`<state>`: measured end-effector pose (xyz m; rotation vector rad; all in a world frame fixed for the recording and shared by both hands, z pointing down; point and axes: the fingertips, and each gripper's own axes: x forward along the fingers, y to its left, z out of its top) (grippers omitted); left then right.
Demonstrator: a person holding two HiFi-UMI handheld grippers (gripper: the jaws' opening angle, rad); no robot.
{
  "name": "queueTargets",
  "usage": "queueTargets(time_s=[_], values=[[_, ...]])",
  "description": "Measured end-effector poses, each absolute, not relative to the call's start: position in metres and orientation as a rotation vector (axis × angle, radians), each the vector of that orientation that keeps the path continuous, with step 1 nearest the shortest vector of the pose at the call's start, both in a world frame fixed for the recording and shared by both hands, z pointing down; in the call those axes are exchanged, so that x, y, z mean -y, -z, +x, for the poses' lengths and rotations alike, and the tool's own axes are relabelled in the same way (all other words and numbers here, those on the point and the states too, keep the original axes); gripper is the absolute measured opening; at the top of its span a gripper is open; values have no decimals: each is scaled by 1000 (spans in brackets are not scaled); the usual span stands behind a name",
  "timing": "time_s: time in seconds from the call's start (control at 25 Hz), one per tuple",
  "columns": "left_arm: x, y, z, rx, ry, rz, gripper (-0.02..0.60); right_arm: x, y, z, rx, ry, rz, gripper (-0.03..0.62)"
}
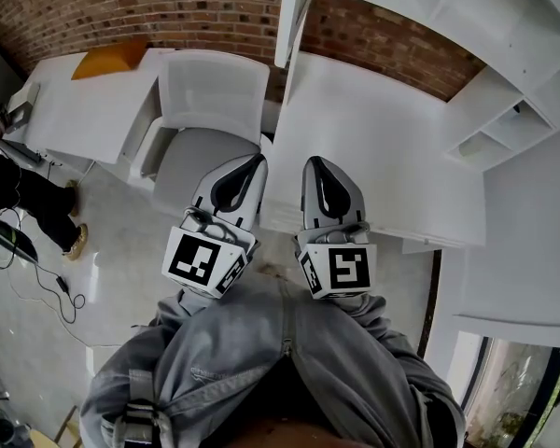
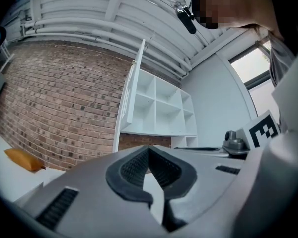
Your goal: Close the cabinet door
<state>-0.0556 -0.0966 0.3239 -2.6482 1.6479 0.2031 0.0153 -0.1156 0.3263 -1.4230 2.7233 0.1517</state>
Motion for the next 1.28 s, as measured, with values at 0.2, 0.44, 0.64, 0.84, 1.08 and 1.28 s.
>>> queueTargets(time_s=[0.2, 0.44, 0.64, 0.84, 1.08, 1.28], values=[[101, -328, -62, -1698, -184, -2627, 5, 122, -330, 10, -2741, -133, -1382, 27], [113, -329, -71, -1691, -191, -2638, 5, 130, -331, 2, -2733, -126, -1390, 26], [134, -316, -76, -1629, -208, -2656, 5, 147, -320, -4, -2714, -155, -1435, 26], [156, -313, -76, -1557, -210, -2701, 5, 167, -314, -8, -2681, -172, -1491, 26], [180, -313, -84, -1481, -217, -2749, 5, 187, -315, -18, -2650, -172, -1557, 26], [194, -312, -85, -1390, -221, -2802, 5, 199, -312, -20, -2602, -177, -1639, 27]])
